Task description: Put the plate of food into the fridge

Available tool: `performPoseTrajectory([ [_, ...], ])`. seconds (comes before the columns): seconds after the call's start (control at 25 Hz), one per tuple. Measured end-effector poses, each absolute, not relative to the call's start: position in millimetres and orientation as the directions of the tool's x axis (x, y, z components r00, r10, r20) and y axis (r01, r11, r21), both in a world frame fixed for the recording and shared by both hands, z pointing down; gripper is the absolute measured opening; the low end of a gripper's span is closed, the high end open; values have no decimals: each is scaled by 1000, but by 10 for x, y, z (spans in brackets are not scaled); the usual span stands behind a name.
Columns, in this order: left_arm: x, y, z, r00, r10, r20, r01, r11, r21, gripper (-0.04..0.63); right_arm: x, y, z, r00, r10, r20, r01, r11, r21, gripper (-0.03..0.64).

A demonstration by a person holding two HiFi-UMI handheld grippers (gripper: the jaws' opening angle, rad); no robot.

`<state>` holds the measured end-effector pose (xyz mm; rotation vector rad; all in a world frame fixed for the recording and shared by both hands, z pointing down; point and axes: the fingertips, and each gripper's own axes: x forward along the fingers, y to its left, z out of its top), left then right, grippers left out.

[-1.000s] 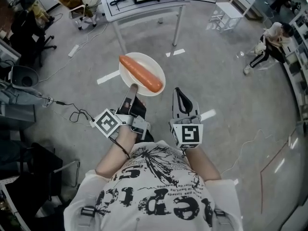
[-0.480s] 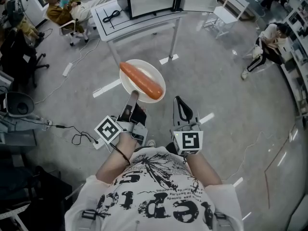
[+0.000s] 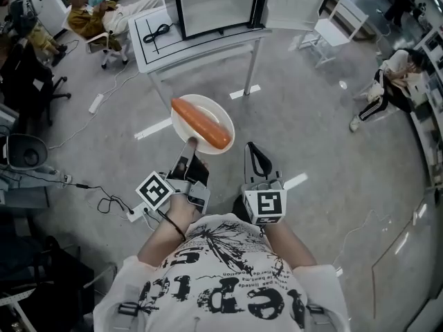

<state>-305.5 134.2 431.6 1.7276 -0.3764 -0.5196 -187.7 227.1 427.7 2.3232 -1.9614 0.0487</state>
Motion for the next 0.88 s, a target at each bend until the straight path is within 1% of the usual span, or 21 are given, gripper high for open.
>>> performPoseTrajectory([
  [0.4,-1729,1009,4163,782,-598,-175,35,-237,971,25,-475,1836,4129,61,-997,48,-995,-58,78,2],
  [0.56,-1365,998,4155,773,-612,-168,28,-232,972,25,-35,1758,4150,46,-997,57,-996,-42,83,2],
  [0.72,-1143,885,4210,774,-616,-148,14,-217,976,25,228,1597,4240,44,-996,72,-998,-40,53,2],
  [0.88,-948,656,4230,772,-618,-149,12,-220,975,25,354,1356,4286,33,-996,79,-997,-27,72,2],
])
